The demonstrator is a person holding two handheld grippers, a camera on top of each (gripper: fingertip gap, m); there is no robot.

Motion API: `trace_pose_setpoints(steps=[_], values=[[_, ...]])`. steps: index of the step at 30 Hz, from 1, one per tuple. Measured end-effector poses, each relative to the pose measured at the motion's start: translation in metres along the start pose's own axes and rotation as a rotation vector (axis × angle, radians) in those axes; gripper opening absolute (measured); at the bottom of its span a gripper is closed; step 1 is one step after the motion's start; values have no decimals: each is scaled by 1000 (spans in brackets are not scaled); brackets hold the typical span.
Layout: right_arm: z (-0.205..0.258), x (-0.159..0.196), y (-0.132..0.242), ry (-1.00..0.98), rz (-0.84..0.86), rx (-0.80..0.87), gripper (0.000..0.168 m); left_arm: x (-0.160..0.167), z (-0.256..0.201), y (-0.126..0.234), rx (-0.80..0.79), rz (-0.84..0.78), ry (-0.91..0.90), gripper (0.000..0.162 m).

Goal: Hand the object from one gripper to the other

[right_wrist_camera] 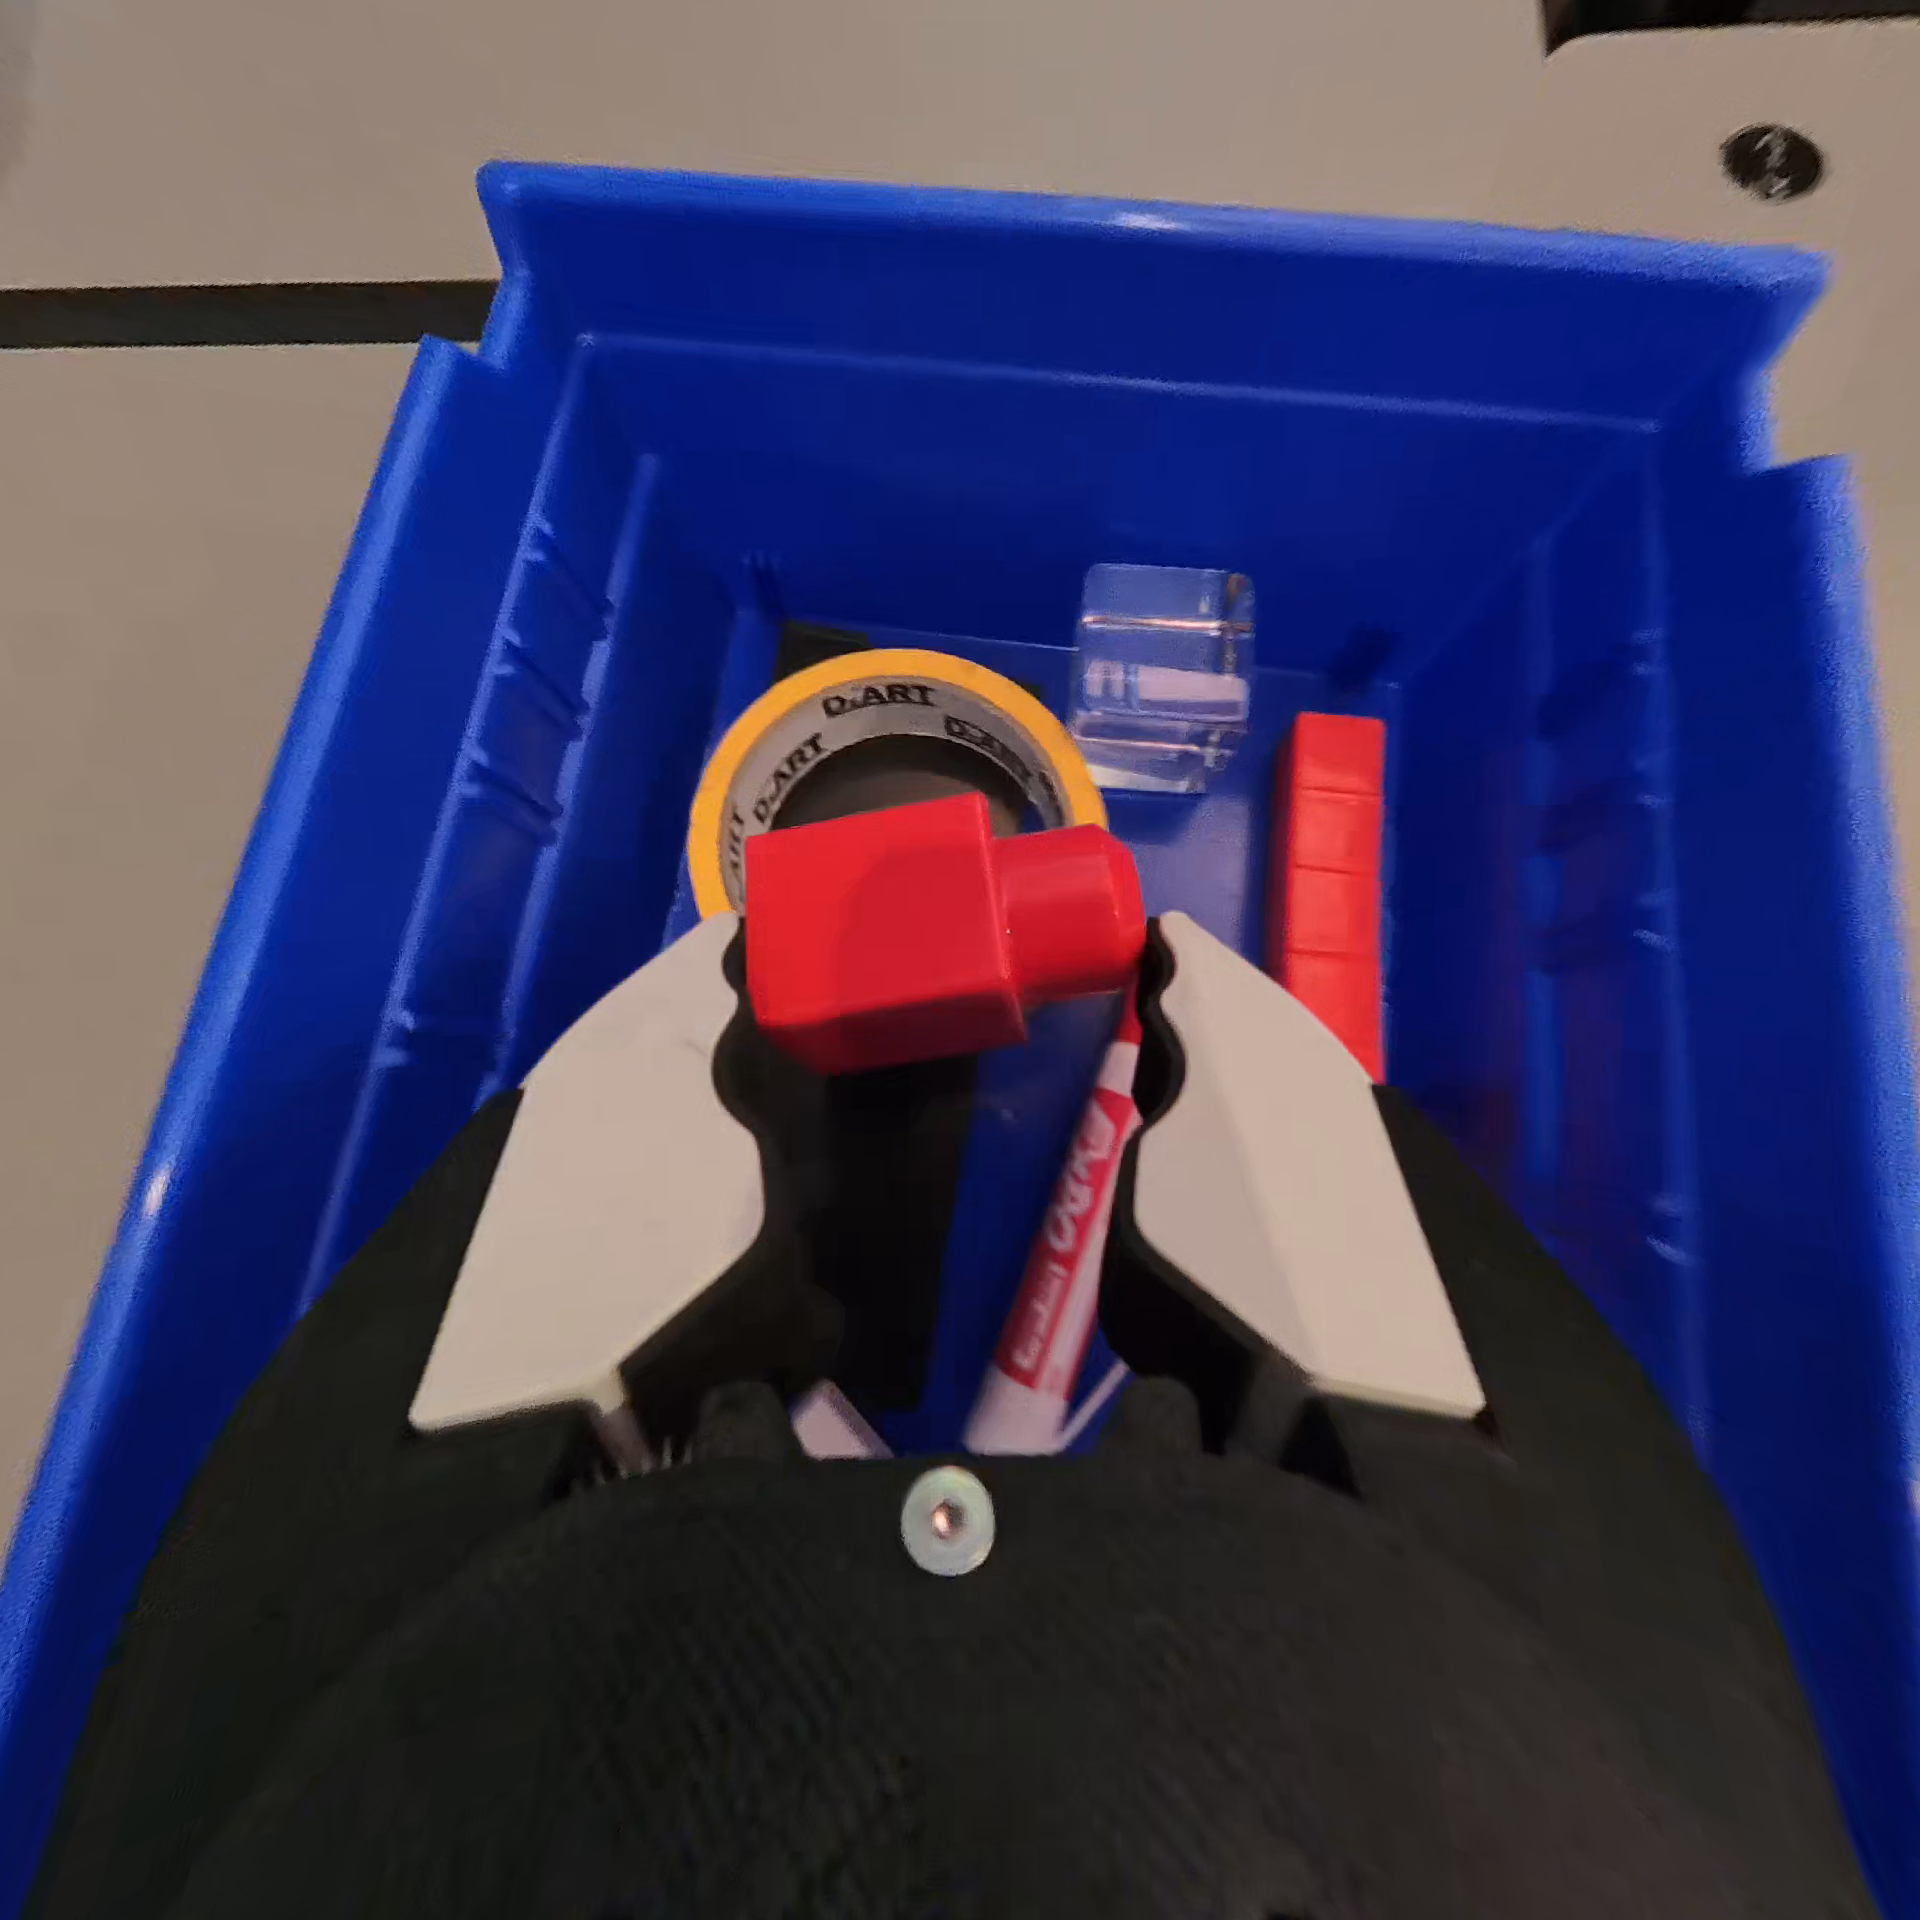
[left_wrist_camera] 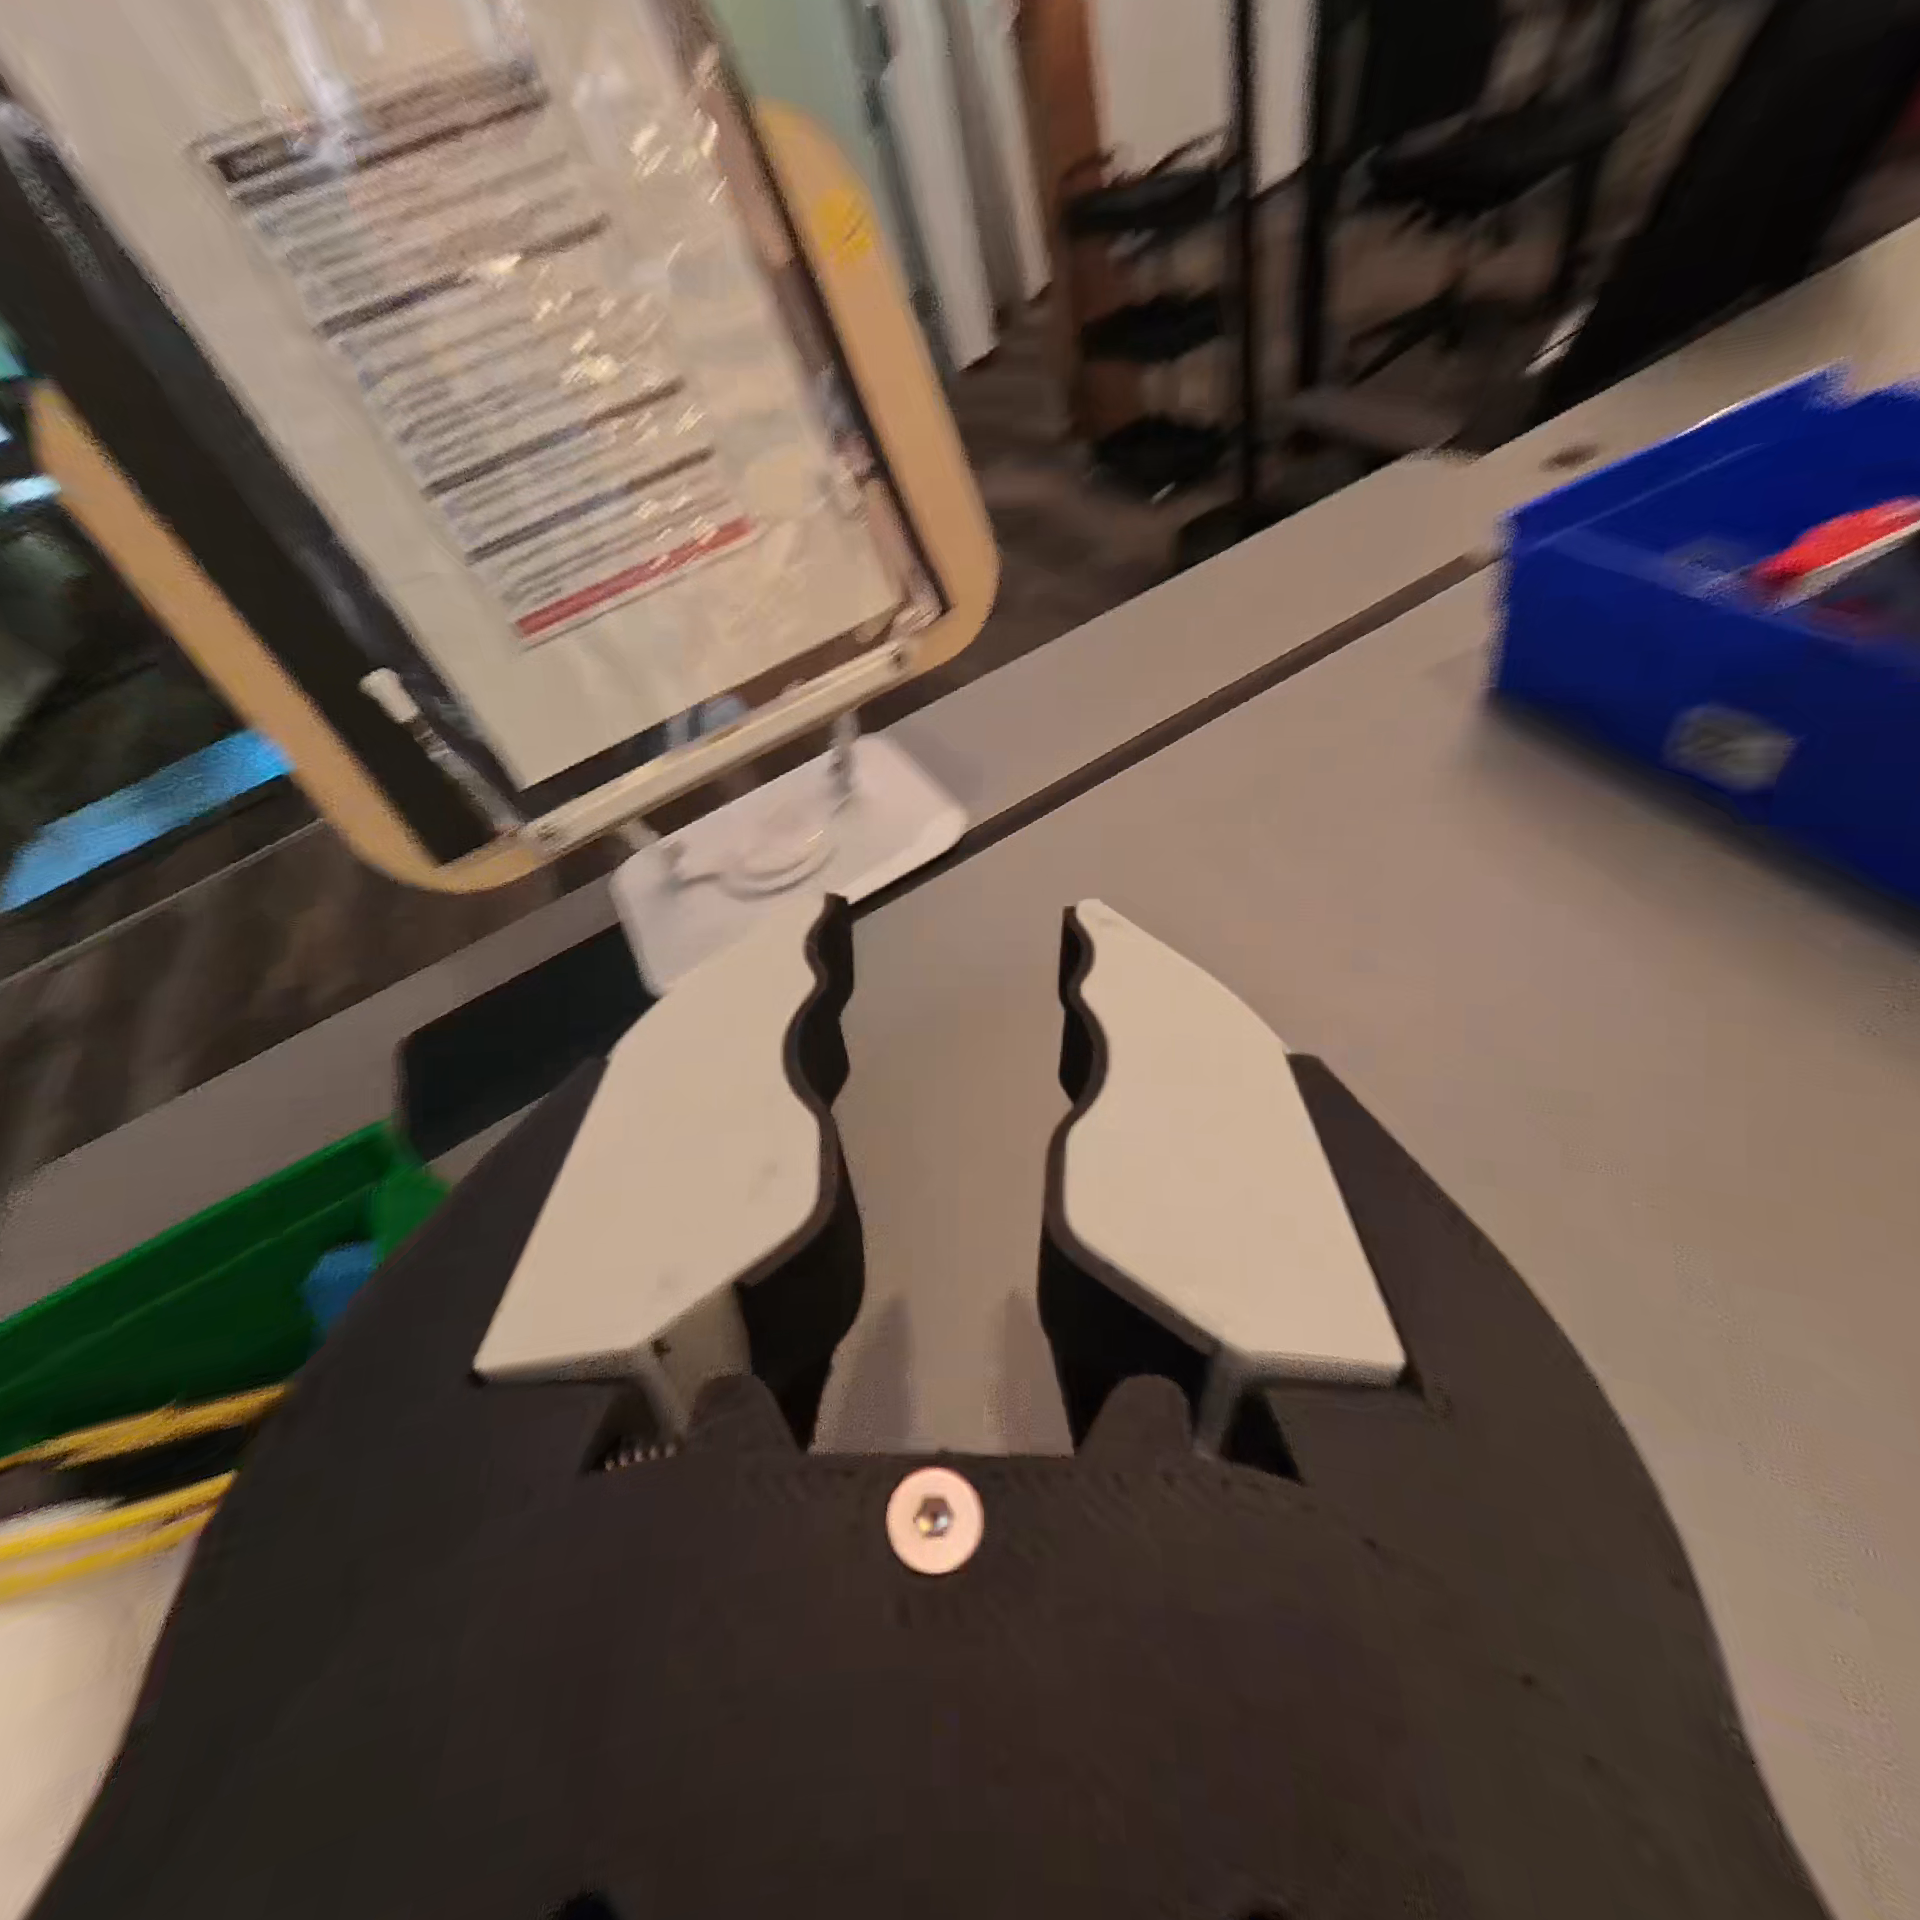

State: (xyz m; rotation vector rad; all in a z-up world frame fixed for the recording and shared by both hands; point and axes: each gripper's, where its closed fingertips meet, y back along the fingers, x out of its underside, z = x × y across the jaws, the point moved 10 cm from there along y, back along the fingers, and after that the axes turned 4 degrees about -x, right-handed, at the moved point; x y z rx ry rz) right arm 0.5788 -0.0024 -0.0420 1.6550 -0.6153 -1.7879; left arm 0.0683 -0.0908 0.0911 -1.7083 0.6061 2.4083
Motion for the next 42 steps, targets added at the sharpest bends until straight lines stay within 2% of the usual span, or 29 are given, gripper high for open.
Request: trace_pose_setpoints(steps=[2,7,12,22,26,33,39,42], values=[[6,-4,-13,-26,26,30,72,8,-2,-14,-139,78,-91,35],[8,-9,-26,-66,-14,88,71,15,-5,-26,-163,115,-125,48],[5,-4,-36,-58,-1,107,71,17,3,-28,-296,118,-187,48],[-1,4,-46,-63,14,119,71,15,4,-23,-334,111,-225,50],[-2,3,-44,-66,0,101,76,13,7,-21,-334,111,-225,53],[-8,-7,-14,-94,-146,87,79,7,15,-9,-319,78,-193,56],[-22,-10,40,-118,-239,171,78,3,31,5,-330,86,-171,58],[-34,-2,71,-147,-269,238,76,5,44,12,-320,141,-164,58]])
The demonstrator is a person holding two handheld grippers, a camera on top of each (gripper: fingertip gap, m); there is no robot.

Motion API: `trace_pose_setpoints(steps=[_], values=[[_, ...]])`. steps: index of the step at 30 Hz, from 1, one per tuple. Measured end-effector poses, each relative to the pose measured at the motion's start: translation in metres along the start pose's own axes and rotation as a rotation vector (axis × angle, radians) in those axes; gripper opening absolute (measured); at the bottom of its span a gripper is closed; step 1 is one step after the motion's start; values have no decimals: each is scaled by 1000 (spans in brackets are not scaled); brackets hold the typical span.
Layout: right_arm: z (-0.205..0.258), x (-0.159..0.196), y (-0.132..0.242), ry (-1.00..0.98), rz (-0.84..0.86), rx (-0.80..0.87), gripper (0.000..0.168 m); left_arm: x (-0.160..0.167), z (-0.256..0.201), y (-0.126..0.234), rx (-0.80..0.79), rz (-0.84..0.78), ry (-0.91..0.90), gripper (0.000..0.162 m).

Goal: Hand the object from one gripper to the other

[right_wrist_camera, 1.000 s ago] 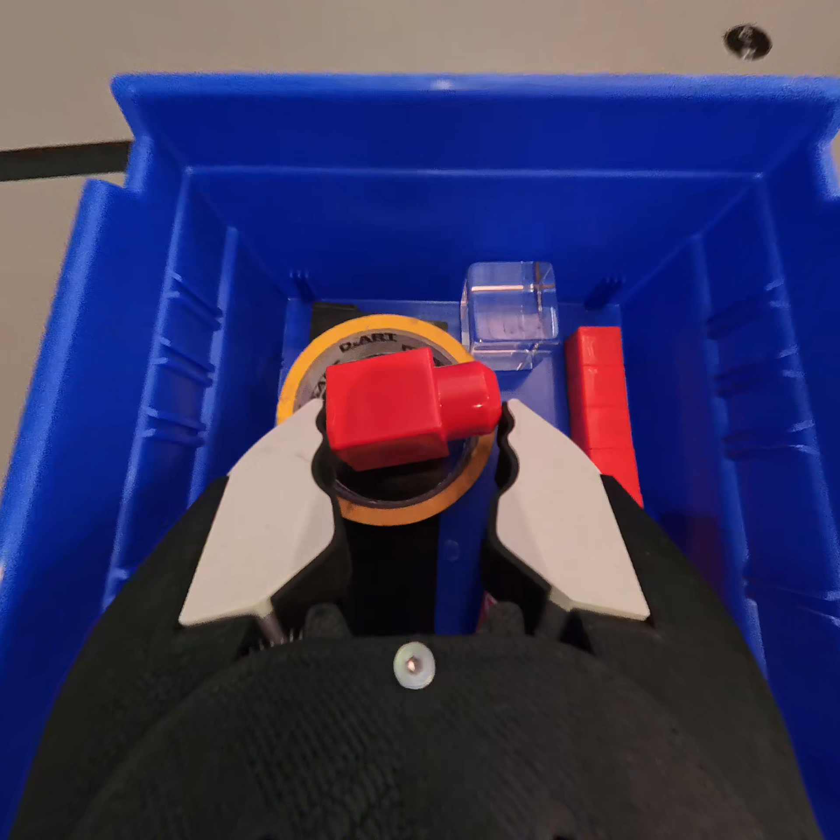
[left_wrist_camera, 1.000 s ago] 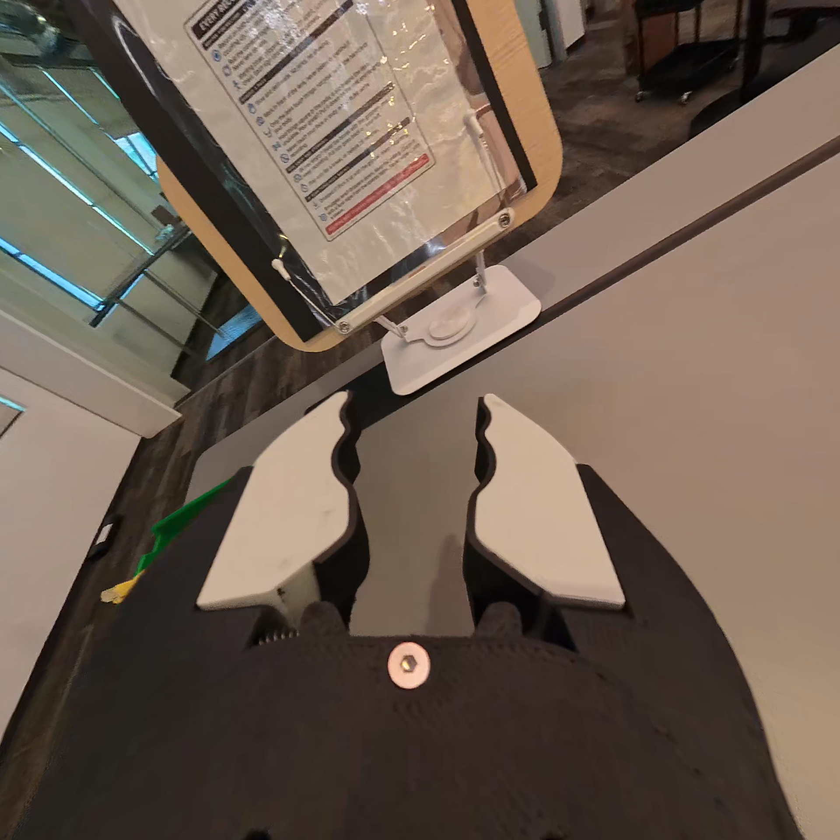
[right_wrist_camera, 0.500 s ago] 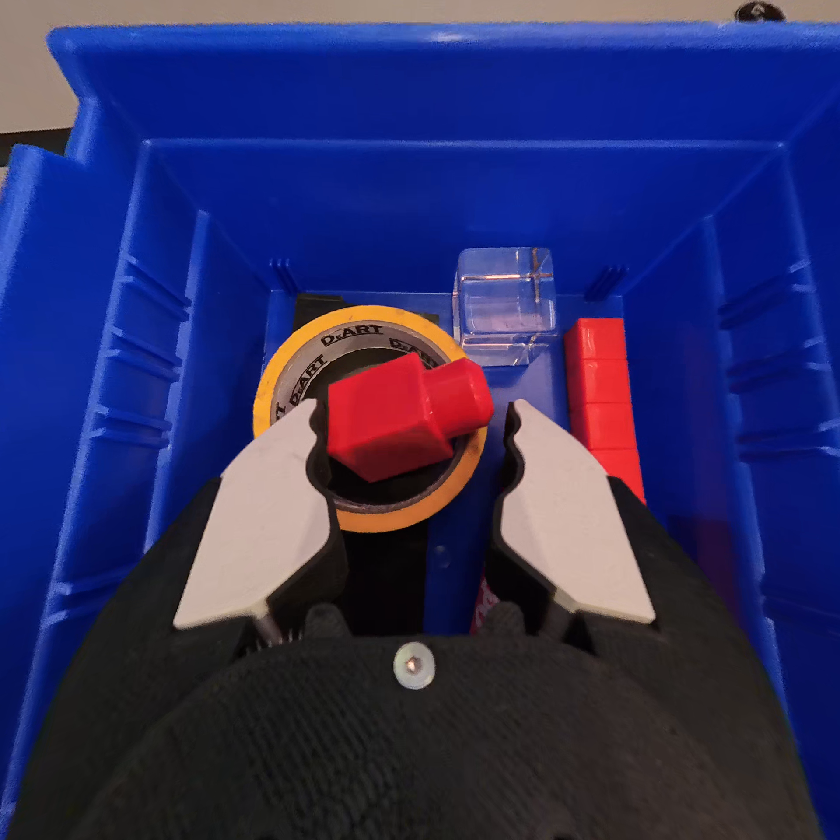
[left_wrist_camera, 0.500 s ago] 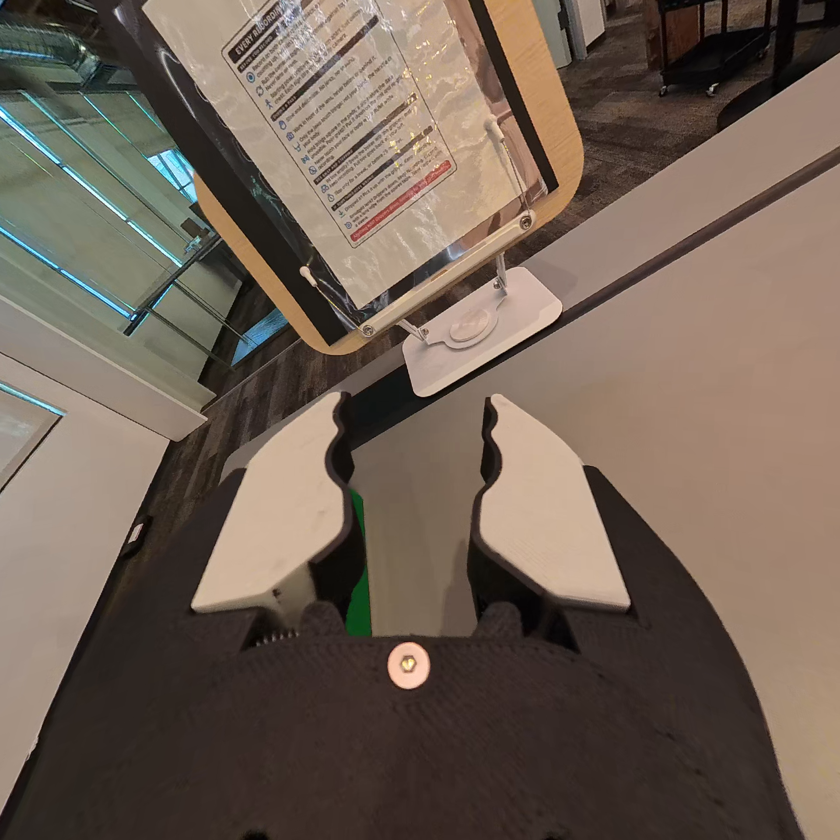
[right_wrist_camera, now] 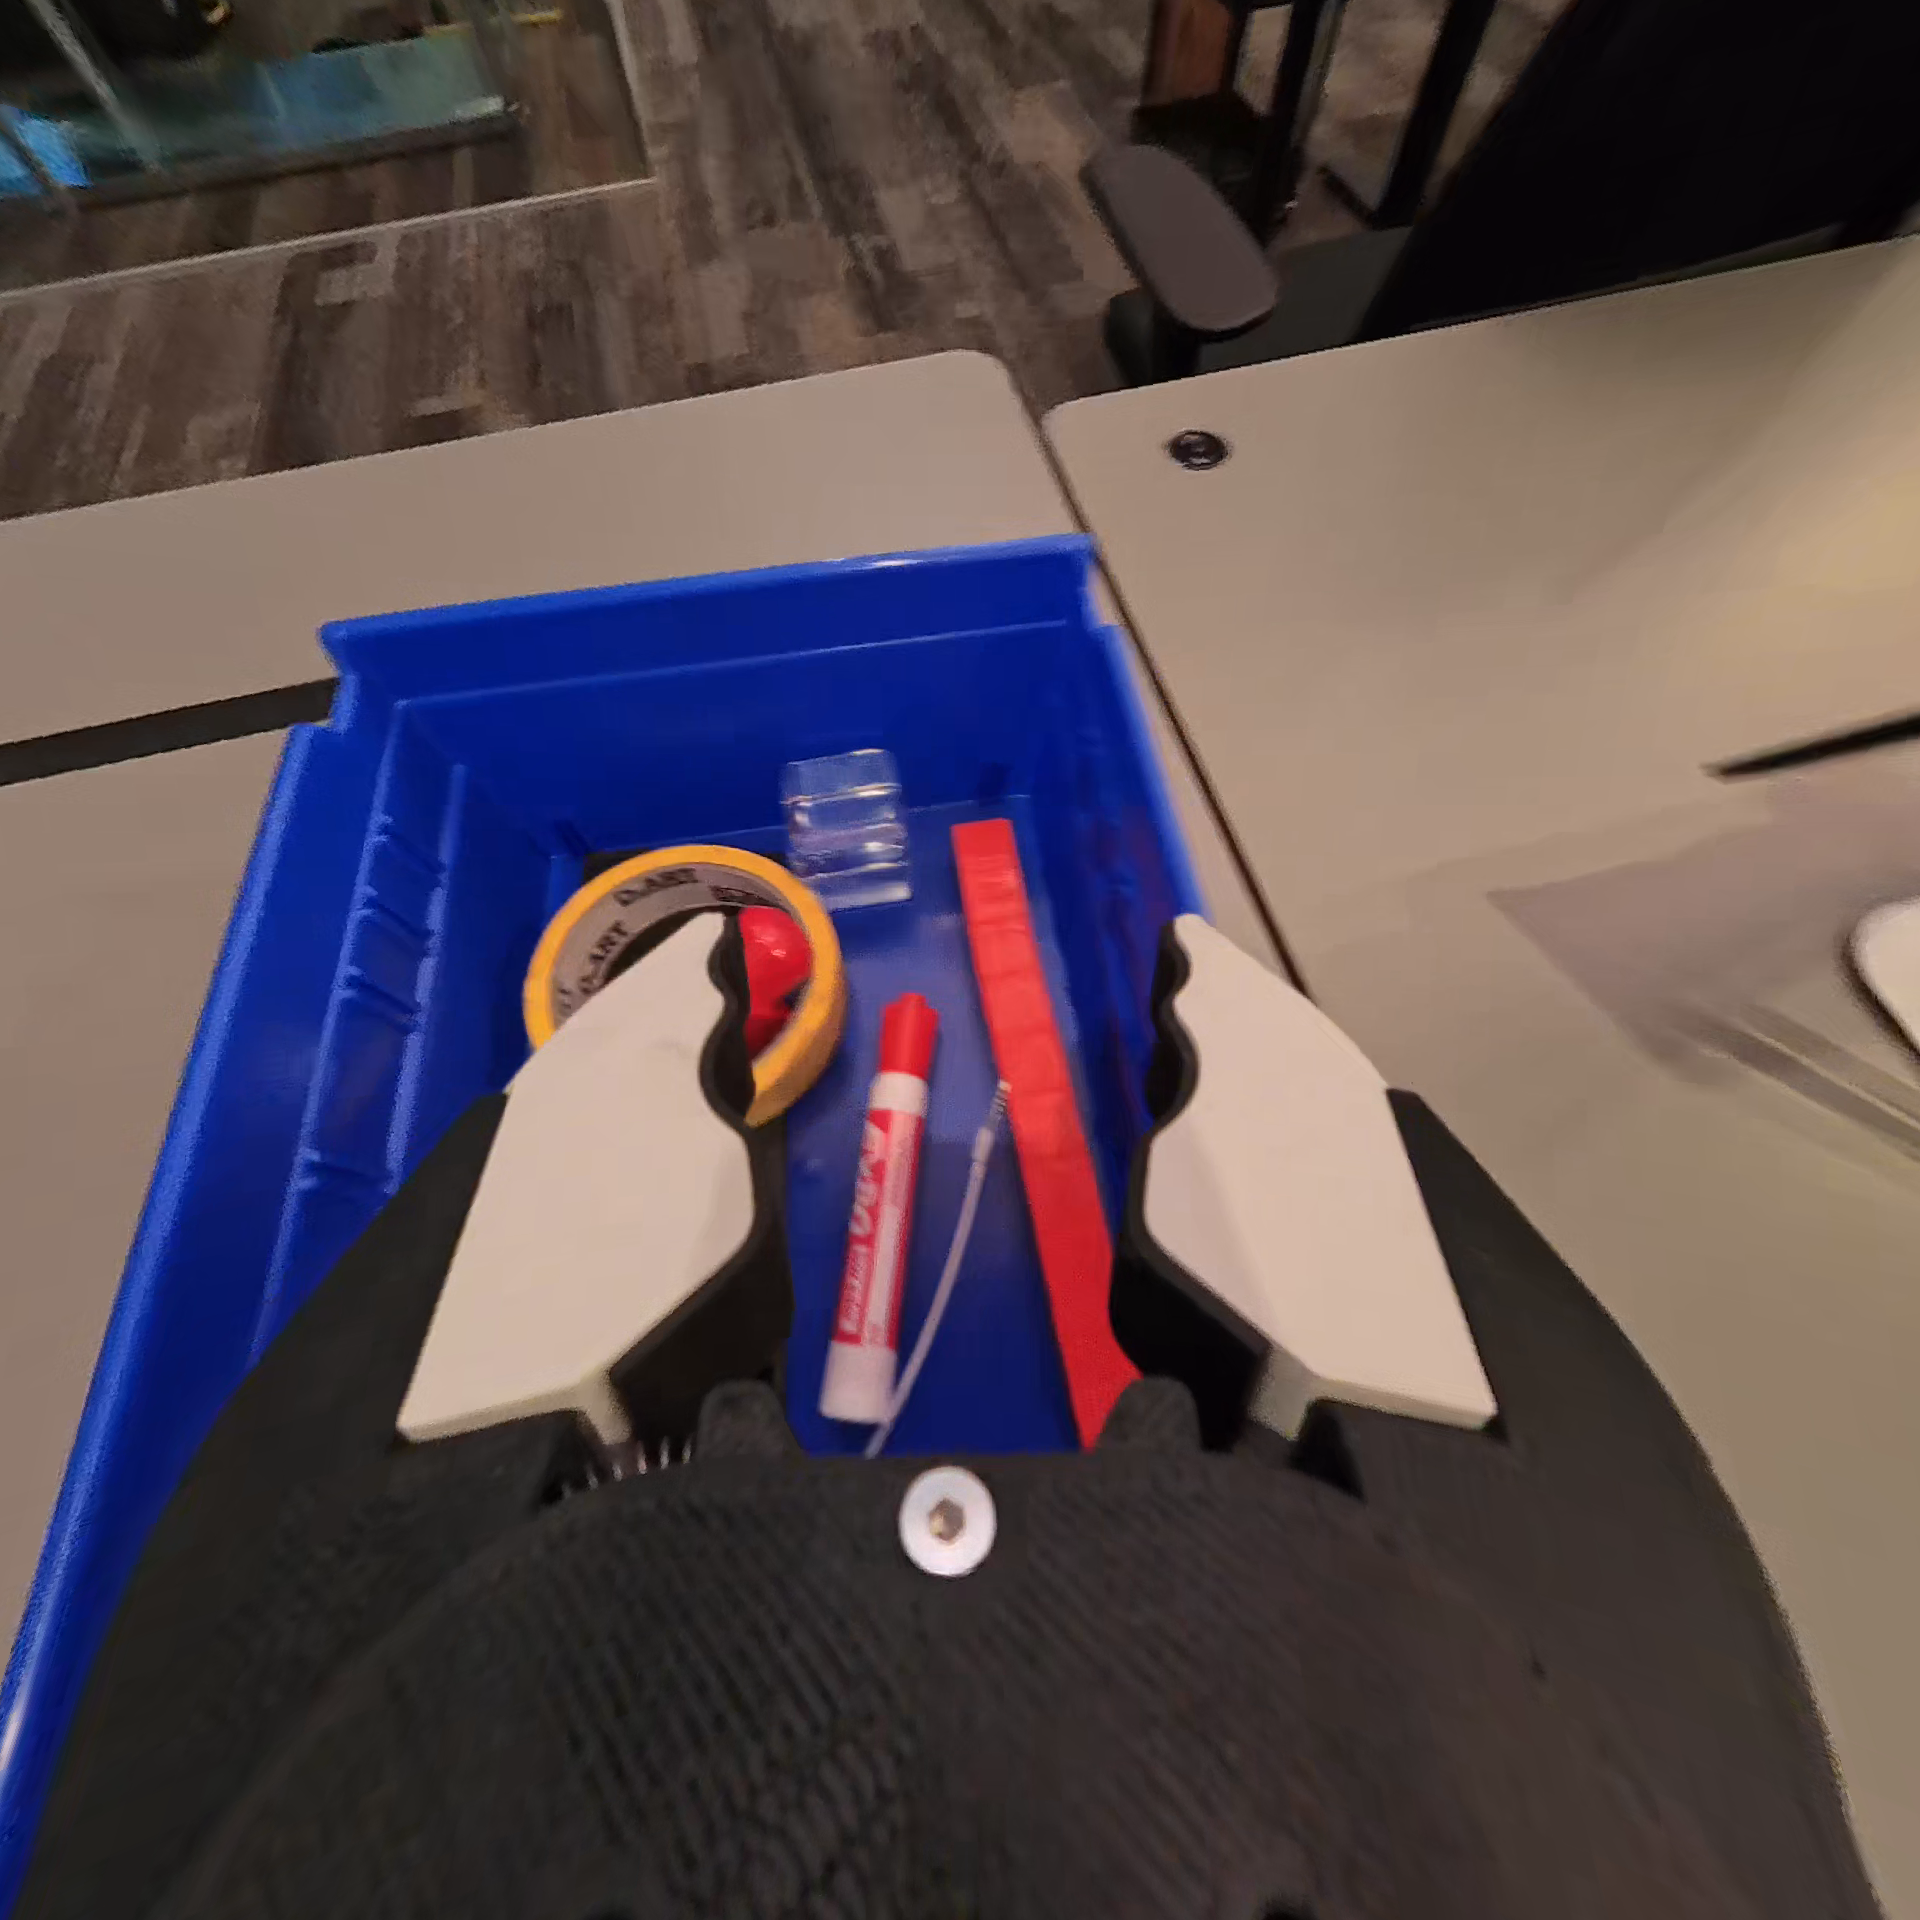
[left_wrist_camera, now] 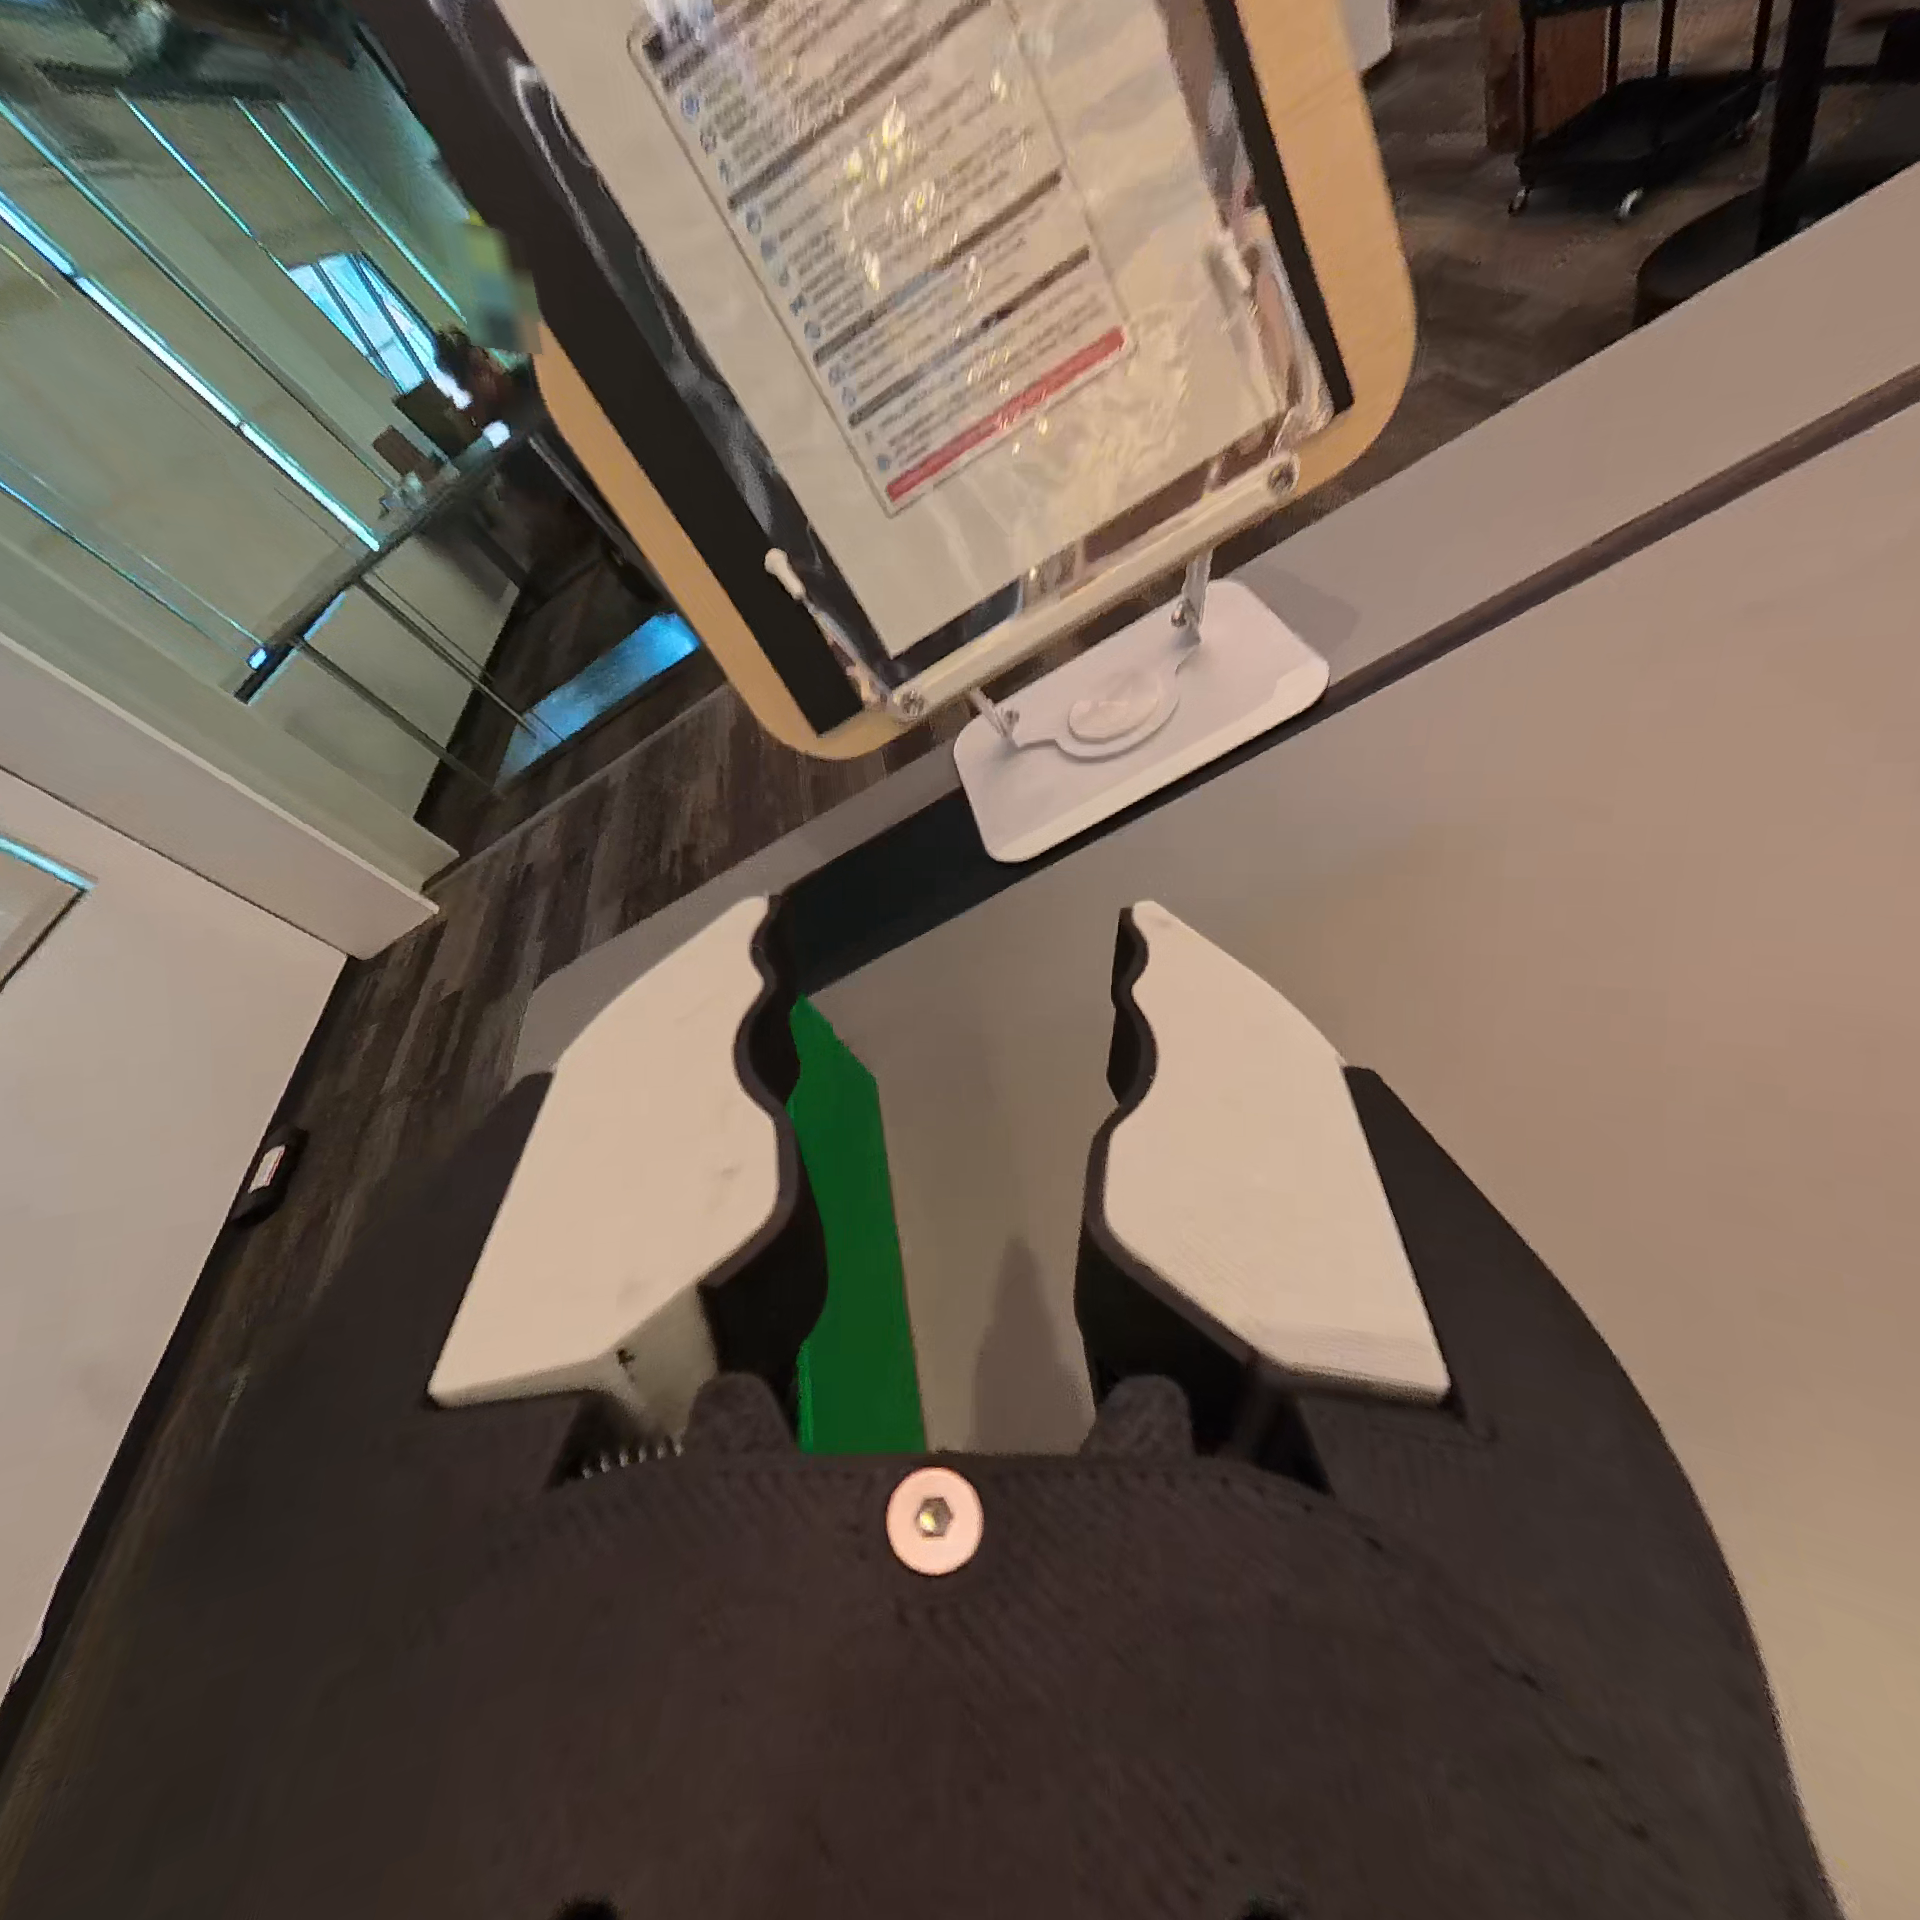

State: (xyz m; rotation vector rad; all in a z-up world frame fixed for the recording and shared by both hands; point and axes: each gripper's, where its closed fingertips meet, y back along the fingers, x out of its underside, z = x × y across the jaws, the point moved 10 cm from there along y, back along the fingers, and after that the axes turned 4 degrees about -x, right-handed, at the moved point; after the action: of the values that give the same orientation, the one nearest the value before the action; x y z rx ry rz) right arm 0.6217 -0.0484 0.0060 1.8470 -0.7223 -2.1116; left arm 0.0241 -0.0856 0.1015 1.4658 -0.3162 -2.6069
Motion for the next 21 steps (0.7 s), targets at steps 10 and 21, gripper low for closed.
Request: trace_pose_setpoints(steps=[10,21], values=[[-55,35,23,-155,114,158,49,44,74,-6,-90,281,97,60],[-51,25,15,-79,95,288,44,43,96,11,-144,204,162,59]])
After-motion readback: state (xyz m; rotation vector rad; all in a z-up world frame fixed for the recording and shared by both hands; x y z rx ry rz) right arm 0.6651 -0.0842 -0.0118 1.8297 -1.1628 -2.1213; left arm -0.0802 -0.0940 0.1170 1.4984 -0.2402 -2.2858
